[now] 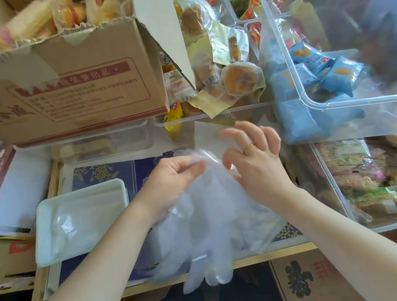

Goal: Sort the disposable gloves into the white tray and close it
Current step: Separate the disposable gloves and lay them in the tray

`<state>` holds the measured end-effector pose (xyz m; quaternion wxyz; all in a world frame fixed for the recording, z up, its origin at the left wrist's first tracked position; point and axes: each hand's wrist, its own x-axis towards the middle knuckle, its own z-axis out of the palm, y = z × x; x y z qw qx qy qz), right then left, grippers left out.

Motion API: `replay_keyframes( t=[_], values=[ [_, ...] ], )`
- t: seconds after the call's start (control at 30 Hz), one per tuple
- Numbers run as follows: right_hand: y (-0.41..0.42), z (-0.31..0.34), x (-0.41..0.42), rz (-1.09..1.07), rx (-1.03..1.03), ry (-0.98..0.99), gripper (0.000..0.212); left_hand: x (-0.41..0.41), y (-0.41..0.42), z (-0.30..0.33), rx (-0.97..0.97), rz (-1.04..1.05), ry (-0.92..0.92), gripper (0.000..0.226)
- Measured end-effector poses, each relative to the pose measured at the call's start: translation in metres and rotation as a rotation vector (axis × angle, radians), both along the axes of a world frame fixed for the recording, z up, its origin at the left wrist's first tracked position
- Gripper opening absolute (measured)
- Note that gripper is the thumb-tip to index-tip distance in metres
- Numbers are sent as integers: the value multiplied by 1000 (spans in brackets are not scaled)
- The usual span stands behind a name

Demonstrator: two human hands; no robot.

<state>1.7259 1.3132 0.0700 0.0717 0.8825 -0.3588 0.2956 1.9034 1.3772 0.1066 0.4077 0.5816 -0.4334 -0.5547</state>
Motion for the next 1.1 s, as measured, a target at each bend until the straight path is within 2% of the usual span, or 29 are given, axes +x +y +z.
replay_keyframes(
  t=[0.03, 0.07, 0.13, 0.17, 0.2, 0.23, 0.3, 0.33, 0.4, 0.43, 0.53, 0.6, 0.7, 0.83, 1.0, 1.1],
  values=[
    [0, -1, -2, 23, 92, -79, 16, 0, -2, 0, -12, 26, 4, 17],
    [-2, -2, -5, 38, 243, -182, 36, 0, -4, 0, -28, 45, 13, 20],
    [-7, 5, -11, 39, 652, -484, 78, 3, -7, 1, -61, 63, 10, 23],
    [-11, 8, -13, -3, 859, -637, 91, 5, -8, 2, -71, 66, 4, 23],
    [-16, 12, -16, -50, 1044, -762, 93, 6, -8, 2, -73, 76, 1, 22],
    [-20, 15, -17, -73, 1211, -856, 80, 8, -8, 3, -70, 81, -11, 21],
    [-27, 21, -15, -60, 1389, -941, 21, 10, -9, 4, -59, 88, -30, 19],
    [-29, 24, -14, -49, 1399, -932, 6, 11, -10, 4, -50, 109, -21, 18],
    [-33, 25, -13, -87, 1372, -912, 26, 16, -13, 2, -27, 208, -44, 16],
    [-35, 25, -12, -149, 1347, -919, 30, 20, -16, -1, -20, 278, -138, 14],
    [-42, 19, -16, -367, 1283, -879, 43, 38, -26, -9, 24, 378, -668, 15],
    [-42, 19, -16, -438, 1274, -882, 49, 47, -32, -9, 48, 400, -819, 28],
    [-34, 27, -10, -493, 1275, -908, 50, 48, -41, -3, 66, 440, -783, 30],
    [-12, 31, 7, -432, 1334, -847, 47, 33, -44, 8, -12, 394, -821, 52],
    [17, 33, 42, -274, 1296, -700, 50, 2, -29, 5, -170, 320, -567, 46],
    [20, 37, 55, -214, 1227, -651, 58, -4, -19, 0, -170, 214, -434, 42]
  ],
)
